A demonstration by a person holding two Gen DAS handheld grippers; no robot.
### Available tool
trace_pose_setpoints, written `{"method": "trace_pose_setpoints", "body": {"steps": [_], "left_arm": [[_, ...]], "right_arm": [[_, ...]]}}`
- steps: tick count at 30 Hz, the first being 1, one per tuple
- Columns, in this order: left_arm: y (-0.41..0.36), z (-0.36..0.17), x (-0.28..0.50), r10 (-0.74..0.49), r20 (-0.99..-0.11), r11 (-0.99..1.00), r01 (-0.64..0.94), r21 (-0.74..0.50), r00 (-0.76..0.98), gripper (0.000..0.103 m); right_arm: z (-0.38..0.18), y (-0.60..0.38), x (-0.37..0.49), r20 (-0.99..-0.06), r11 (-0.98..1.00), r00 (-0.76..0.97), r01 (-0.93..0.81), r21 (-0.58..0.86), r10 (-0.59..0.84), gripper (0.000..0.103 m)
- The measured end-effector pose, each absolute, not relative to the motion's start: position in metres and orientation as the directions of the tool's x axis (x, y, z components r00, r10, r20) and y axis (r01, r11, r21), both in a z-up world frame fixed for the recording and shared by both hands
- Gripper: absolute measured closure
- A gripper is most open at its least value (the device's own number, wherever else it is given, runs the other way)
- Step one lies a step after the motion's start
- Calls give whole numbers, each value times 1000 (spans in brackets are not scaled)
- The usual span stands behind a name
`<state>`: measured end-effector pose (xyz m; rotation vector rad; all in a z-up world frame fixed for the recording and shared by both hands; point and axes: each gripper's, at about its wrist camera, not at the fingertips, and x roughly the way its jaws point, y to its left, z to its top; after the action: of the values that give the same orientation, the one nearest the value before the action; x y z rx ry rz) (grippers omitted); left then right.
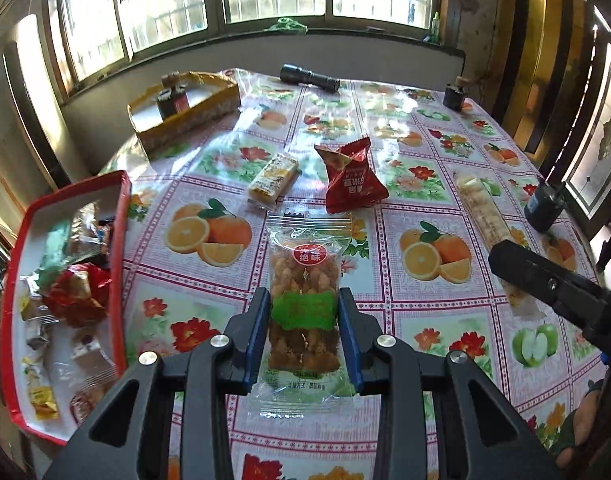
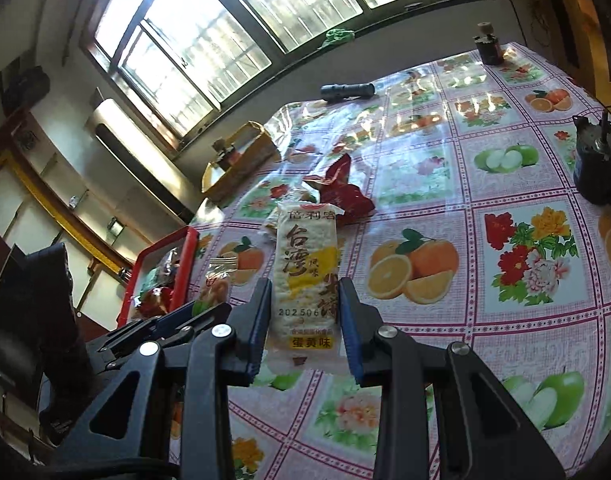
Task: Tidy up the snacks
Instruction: 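Carry the peanut-candy packet and white rice-cracker packet over the red-rimmed tray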
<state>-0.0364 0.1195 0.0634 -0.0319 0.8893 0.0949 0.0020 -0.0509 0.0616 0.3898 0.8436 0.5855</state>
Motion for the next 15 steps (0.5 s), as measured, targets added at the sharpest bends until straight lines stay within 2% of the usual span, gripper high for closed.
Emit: {"method": "trace_pose_setpoints", "body": {"steps": [15], "left_arm": [[134,88,-62,76,-735,992,-125,-12,674,70]], "right_arm": [[91,-53,-16,-493,720,542,-369,588,680,68]]}}
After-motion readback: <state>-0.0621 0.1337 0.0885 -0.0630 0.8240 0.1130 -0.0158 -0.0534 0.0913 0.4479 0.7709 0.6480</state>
